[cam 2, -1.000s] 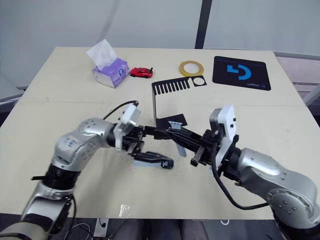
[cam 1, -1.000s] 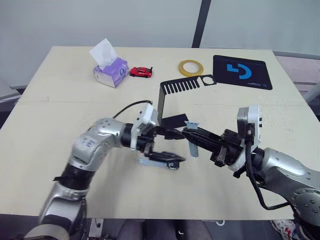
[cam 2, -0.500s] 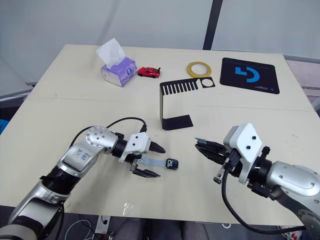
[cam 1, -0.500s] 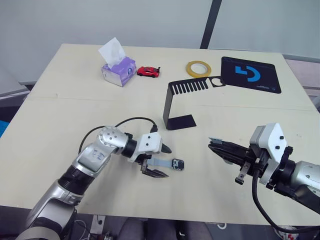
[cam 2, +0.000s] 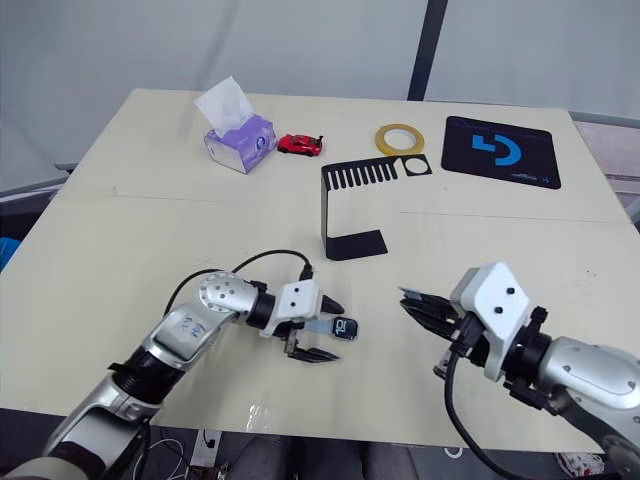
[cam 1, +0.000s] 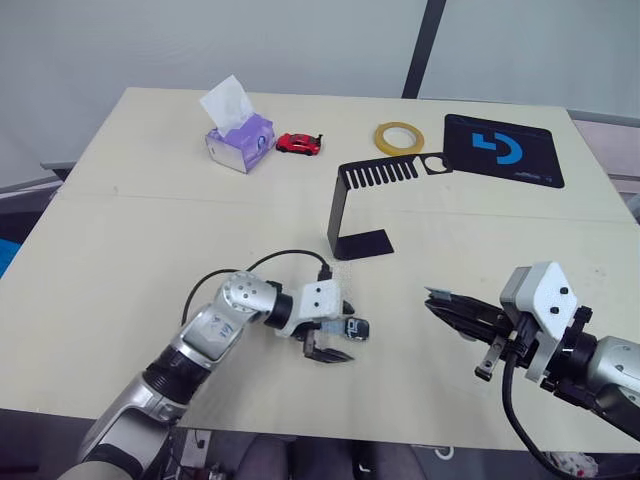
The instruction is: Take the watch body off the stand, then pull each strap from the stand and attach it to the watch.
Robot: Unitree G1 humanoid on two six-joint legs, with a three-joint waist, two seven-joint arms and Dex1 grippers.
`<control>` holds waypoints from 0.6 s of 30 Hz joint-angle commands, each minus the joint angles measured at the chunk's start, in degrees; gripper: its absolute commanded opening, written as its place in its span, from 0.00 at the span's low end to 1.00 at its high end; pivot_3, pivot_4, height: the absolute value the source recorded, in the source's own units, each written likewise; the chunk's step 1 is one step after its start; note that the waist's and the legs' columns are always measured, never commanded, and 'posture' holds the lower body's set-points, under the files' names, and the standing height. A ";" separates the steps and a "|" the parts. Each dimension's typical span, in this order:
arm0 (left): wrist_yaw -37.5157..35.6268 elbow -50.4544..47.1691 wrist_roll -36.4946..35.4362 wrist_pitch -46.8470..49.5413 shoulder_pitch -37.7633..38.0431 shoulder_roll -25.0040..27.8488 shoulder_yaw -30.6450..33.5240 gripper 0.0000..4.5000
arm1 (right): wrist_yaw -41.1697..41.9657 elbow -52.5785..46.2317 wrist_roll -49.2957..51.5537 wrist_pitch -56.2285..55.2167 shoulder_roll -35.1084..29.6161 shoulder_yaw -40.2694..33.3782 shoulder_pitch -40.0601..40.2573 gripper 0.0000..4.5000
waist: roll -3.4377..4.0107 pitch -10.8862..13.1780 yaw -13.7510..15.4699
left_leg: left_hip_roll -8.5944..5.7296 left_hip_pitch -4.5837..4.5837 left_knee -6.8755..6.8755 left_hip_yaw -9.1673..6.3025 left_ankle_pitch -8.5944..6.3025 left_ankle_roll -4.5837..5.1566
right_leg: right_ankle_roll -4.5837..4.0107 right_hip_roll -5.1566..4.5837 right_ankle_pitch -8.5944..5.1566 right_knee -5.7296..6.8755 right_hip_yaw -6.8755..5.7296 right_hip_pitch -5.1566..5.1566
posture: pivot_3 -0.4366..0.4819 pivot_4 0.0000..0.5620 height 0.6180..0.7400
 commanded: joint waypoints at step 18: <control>2.06 3.45 4.19 -2.04 -0.62 -1.93 -1.33 0.48 | 0.82 -6.55 -1.03 -1.64 -0.10 -2.25 1.34 0.00 | -0.02 -0.01 -0.05 | 0.01 0.01 0.18 0.01 0.00 0.00 | 0.00 0.01 0.00 0.10 0.02 0.03 | 0.48 0.27 0.98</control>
